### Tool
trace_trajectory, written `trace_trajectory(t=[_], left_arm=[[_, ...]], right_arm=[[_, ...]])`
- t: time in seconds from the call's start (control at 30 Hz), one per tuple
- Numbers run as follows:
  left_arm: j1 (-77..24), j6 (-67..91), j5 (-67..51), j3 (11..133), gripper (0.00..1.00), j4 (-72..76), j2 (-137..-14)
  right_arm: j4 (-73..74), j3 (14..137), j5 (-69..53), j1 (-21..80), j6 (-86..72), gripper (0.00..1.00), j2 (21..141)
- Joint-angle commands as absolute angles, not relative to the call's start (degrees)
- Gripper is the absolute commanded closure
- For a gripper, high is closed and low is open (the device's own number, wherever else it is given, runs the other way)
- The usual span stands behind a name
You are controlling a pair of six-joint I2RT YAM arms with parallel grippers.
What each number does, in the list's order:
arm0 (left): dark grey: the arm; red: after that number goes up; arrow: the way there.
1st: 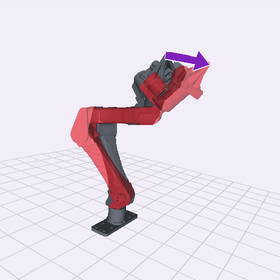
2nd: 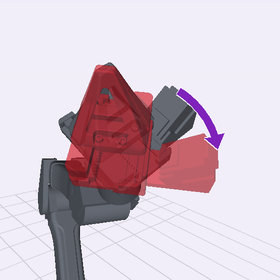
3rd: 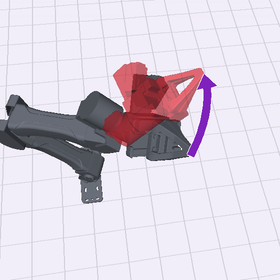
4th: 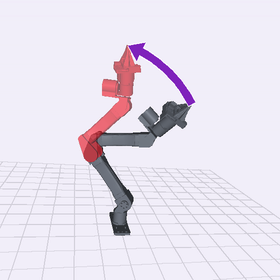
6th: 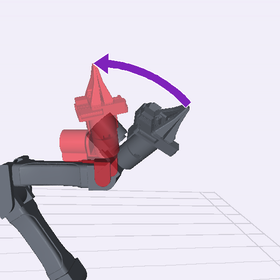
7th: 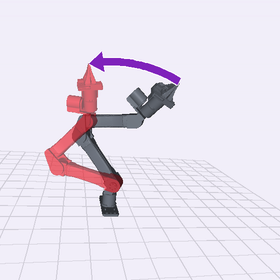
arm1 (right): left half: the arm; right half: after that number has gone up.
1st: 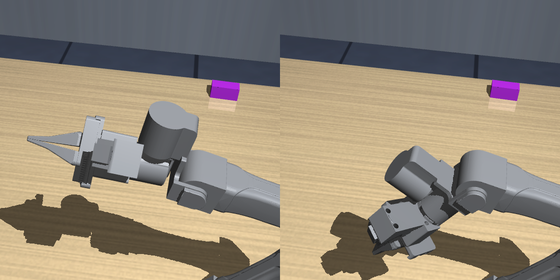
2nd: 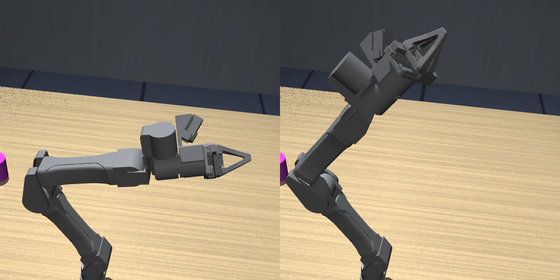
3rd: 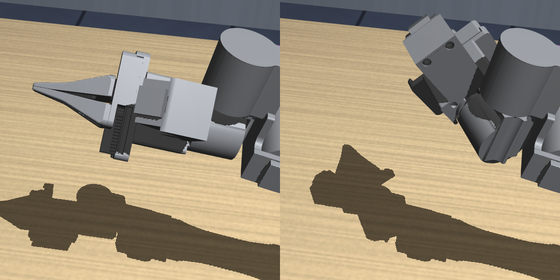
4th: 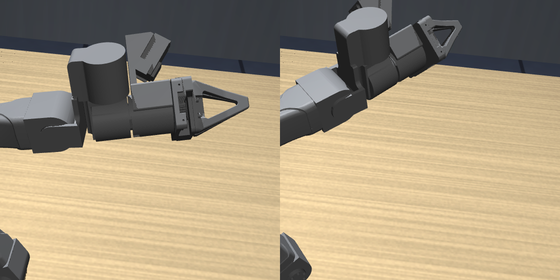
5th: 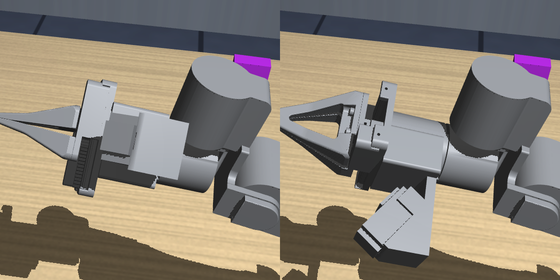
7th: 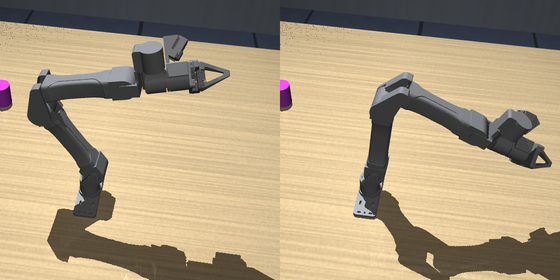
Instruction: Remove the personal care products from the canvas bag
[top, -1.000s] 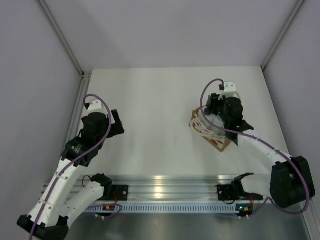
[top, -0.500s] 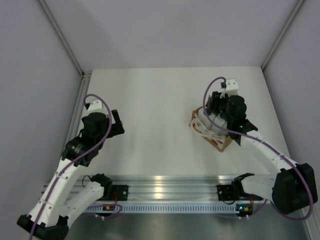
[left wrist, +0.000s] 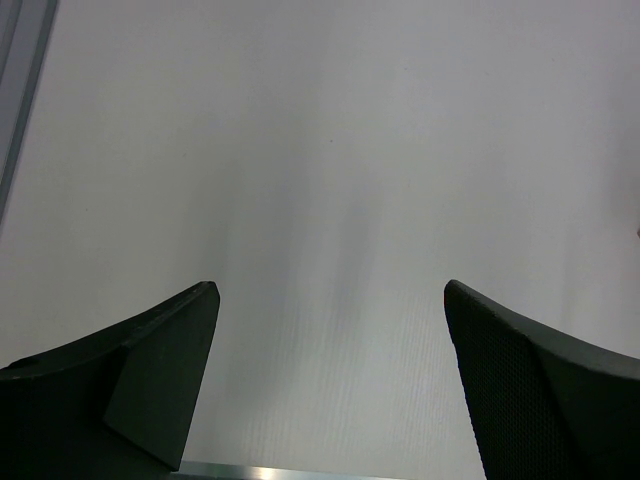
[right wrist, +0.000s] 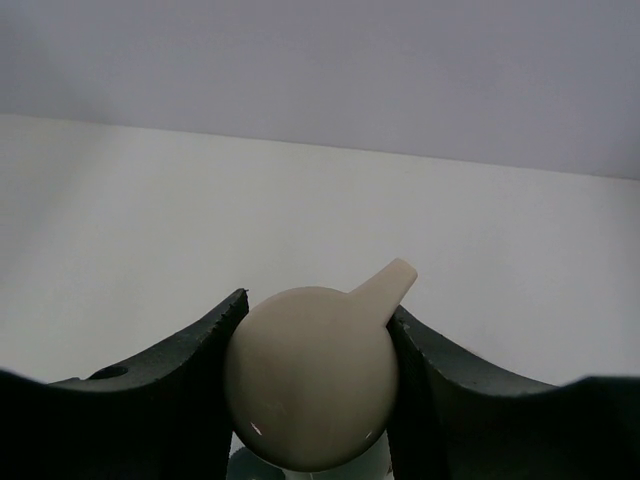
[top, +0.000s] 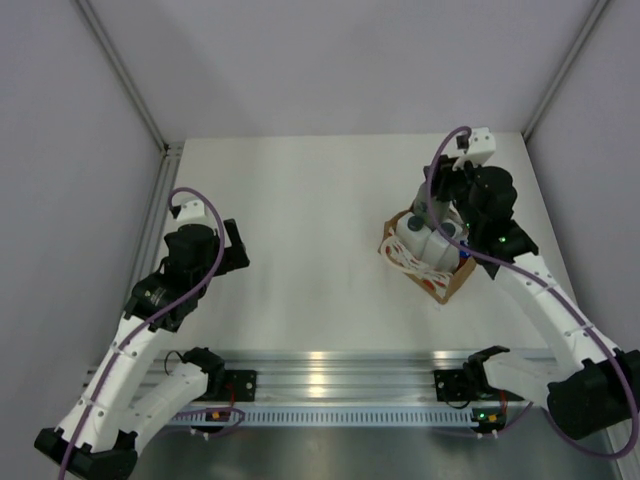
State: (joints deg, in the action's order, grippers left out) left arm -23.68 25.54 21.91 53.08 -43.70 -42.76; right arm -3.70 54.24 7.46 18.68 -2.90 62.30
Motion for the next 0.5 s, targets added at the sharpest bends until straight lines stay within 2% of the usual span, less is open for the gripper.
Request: trace_trajectory(t=[0.0,0.17,0.47], left_arm=[[-23.82,25.05,22.85,52.91,0.02,-41.4,-42.54],[-23.82,25.14,23.99,52.91,0.02,-41.48,-41.57],[-23.82,25.49,24.7,53.0,0.02,-41.4,-41.31]], right_arm=[[-7.22,64.32,5.01,17.75,-1.14,1.0,60.99],[-0.28,73.01,2.29,17.75,-0.97,1.0,64.24],[1.39,81.11,-0.17,19.6,-1.23,1.0,68.46]])
